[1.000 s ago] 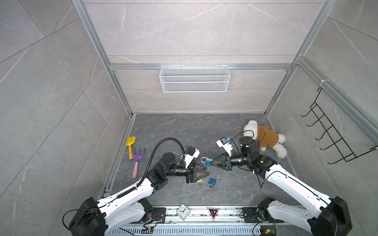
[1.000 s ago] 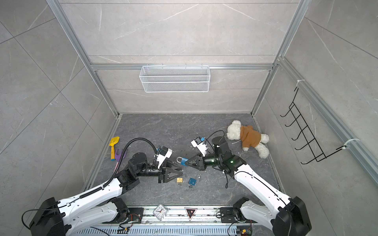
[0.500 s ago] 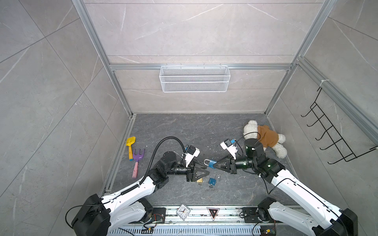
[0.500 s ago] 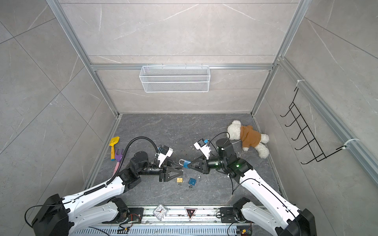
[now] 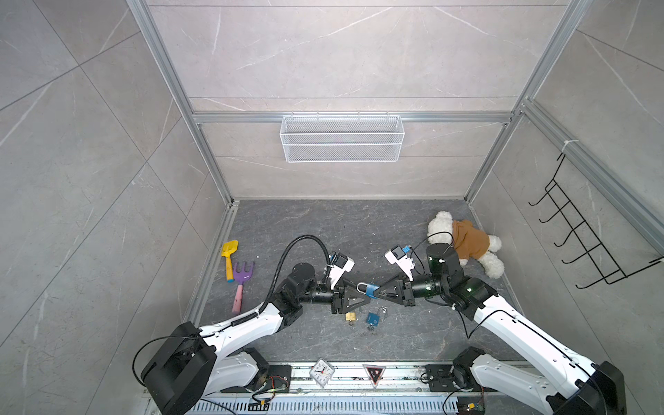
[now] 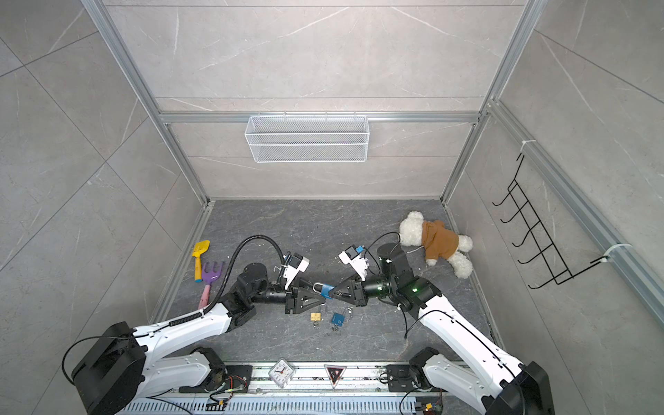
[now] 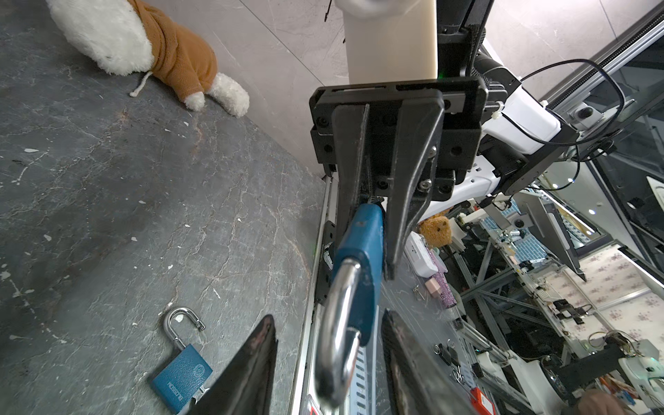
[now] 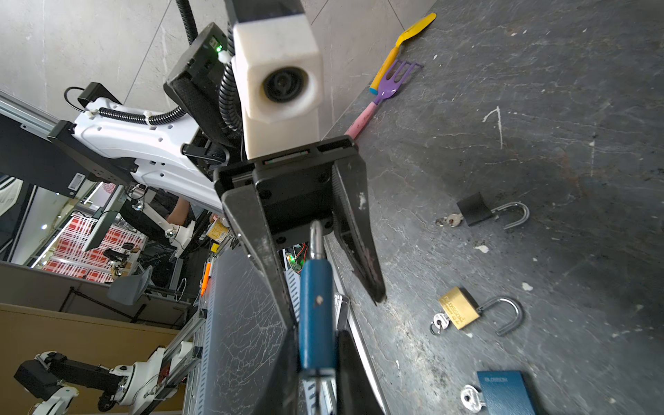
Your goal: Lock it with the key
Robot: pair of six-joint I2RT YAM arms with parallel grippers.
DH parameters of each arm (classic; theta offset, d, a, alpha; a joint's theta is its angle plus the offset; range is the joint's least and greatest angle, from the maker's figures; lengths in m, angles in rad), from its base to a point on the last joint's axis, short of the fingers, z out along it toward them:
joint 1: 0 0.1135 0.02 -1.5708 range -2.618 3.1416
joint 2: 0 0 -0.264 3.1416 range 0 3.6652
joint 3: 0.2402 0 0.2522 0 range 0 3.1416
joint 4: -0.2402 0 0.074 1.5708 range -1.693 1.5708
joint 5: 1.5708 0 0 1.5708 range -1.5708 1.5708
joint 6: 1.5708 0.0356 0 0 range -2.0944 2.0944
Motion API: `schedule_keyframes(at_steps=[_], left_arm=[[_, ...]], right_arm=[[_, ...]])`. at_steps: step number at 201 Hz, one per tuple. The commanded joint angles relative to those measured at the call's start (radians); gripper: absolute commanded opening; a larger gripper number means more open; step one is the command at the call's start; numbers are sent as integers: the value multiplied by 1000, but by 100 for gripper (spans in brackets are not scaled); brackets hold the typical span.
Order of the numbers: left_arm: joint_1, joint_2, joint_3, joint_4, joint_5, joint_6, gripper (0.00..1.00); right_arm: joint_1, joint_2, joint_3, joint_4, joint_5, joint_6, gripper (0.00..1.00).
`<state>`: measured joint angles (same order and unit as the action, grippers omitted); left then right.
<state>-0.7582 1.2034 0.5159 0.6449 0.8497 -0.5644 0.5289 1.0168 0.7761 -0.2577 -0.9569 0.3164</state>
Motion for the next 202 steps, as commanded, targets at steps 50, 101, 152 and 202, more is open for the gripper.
schedule_keyframes(at_steps=[50,101,152,202], left_arm=[[26,-10,37,106,41,-32,45],[30,8,39,141,46,-53,41],[29,41,50,179,73,-76,34],[28,51,50,195,81,-87,30]], right_arm=[[0,22,-3,3,3,-44,0],[2,33,2,3,0,-45,0],[8,31,2,10,3,-41,0],[11,39,2,17,-5,-43,0]])
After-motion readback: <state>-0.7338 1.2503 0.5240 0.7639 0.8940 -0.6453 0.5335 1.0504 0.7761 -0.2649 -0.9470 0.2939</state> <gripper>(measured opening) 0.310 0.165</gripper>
